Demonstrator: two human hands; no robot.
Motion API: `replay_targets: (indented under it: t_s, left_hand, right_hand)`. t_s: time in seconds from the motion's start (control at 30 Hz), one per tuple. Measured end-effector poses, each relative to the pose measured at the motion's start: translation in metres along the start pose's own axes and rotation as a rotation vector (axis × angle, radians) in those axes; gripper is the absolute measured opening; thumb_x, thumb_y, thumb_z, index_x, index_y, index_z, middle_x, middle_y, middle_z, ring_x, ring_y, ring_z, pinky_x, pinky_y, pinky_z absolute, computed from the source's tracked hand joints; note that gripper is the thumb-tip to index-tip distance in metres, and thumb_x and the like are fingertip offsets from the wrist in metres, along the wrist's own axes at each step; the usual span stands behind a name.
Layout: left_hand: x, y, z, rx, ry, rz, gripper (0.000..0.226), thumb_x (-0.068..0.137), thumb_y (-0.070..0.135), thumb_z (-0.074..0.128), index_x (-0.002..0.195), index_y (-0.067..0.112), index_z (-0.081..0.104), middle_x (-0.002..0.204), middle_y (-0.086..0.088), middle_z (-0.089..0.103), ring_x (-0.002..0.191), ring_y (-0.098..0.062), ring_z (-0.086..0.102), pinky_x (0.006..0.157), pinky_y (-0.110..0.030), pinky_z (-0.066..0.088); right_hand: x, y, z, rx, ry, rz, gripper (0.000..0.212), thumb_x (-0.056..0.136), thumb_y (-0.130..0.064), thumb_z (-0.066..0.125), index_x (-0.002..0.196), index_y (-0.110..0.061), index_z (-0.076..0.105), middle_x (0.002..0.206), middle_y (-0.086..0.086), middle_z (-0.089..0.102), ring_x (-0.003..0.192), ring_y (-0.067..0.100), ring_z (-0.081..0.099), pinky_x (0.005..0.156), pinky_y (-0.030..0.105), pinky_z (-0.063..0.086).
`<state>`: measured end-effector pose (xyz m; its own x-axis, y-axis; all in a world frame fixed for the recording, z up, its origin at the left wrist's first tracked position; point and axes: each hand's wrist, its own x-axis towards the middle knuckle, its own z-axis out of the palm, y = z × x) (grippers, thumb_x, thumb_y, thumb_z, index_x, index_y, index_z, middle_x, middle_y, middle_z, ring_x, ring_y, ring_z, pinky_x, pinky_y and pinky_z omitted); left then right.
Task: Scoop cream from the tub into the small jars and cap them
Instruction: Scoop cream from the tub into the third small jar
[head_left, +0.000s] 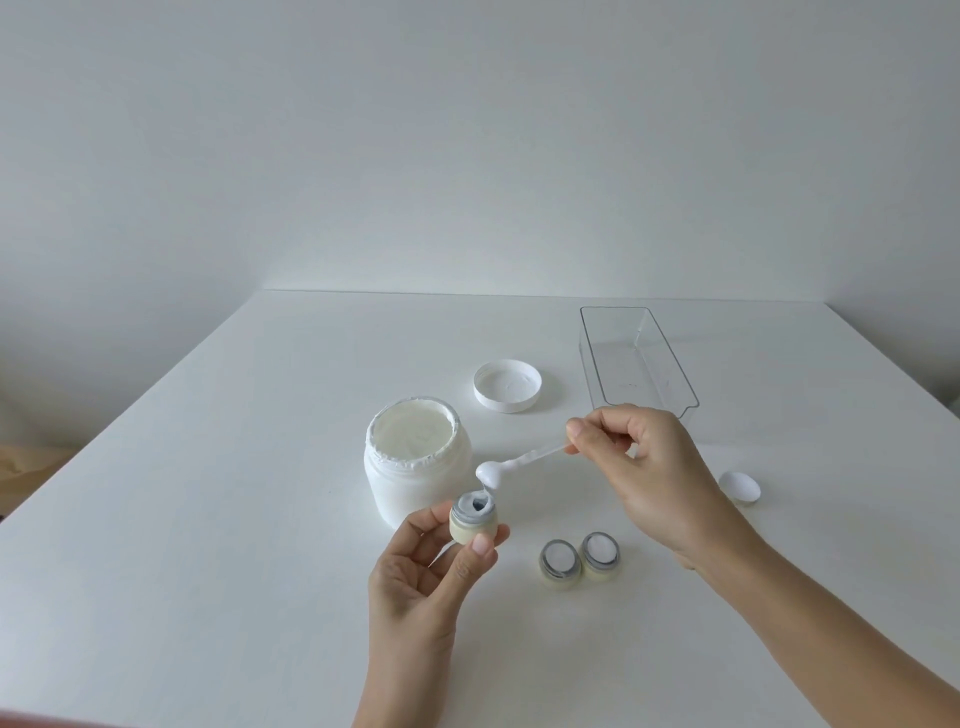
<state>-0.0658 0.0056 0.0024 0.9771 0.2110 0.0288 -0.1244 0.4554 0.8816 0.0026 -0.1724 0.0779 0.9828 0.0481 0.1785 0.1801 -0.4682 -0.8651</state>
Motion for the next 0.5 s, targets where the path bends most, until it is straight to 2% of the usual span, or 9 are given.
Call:
replay_targets:
  t_s: [0.1, 0.23, 0.37, 0.43, 0.5]
  left_hand:
    - [0.0, 0.001, 0.001, 0.01, 0.007, -0.008, 0.03, 0.061, 0.028, 0.083, 0.089, 0.021, 0.077, 0.095, -0.014, 0.077, 0.092, -0.033, 0.075, 0.068, -0.022, 0.057]
    - [0.0, 0.001, 0.001, 0.001, 0.018, -0.018, 0.026, 0.062, 0.031, 0.082, 0.085, 0.02, 0.077, 0.09, -0.017, 0.077, 0.089, -0.033, 0.075, 0.067, -0.023, 0.058]
    - [0.0, 0.002, 0.001, -0.015, 0.026, -0.027, 0.025, 0.063, 0.032, 0.08, 0.084, 0.019, 0.077, 0.087, -0.018, 0.076, 0.086, -0.032, 0.076, 0.066, -0.023, 0.058]
    - [0.0, 0.002, 0.001, -0.014, 0.026, -0.027, 0.025, 0.063, 0.033, 0.08, 0.084, 0.019, 0.077, 0.086, -0.019, 0.076, 0.084, -0.031, 0.076, 0.066, -0.023, 0.058]
    - [0.0, 0.002, 0.001, -0.016, 0.027, -0.028, 0.025, 0.063, 0.033, 0.08, 0.083, 0.018, 0.078, 0.086, -0.02, 0.075, 0.084, -0.032, 0.076, 0.065, -0.023, 0.058]
  right_hand:
    - [-0.01, 0.0, 0.006, -0.023, 0.132, -0.229, 0.023, 0.092, -0.028, 0.06, 0.073, -0.019, 0.069, 0.074, -0.005, 0.058, 0.077, 0.009, 0.051, 0.073, 0.027, 0.041]
    - [-0.022, 0.005, 0.012, -0.268, 0.286, -0.568, 0.02, 0.091, -0.031, 0.053, 0.079, -0.021, 0.066, 0.081, -0.012, 0.046, 0.077, 0.009, 0.049, 0.082, 0.023, 0.032]
    - [-0.03, 0.013, 0.011, -0.481, 0.367, -0.896, 0.01, 0.094, -0.024, 0.057, 0.086, -0.021, 0.063, 0.084, -0.007, 0.042, 0.075, 0.013, 0.043, 0.079, 0.029, 0.026]
    - [-0.032, 0.016, 0.009, -0.549, 0.384, -0.982, 0.003, 0.093, -0.023, 0.061, 0.09, -0.023, 0.061, 0.086, -0.008, 0.04, 0.075, 0.013, 0.043, 0.076, 0.031, 0.024]
    - [-0.034, 0.018, 0.006, -0.574, 0.391, -1.017, 0.007, 0.09, -0.02, 0.065, 0.092, -0.025, 0.06, 0.087, -0.008, 0.039, 0.076, 0.012, 0.043, 0.073, 0.032, 0.025]
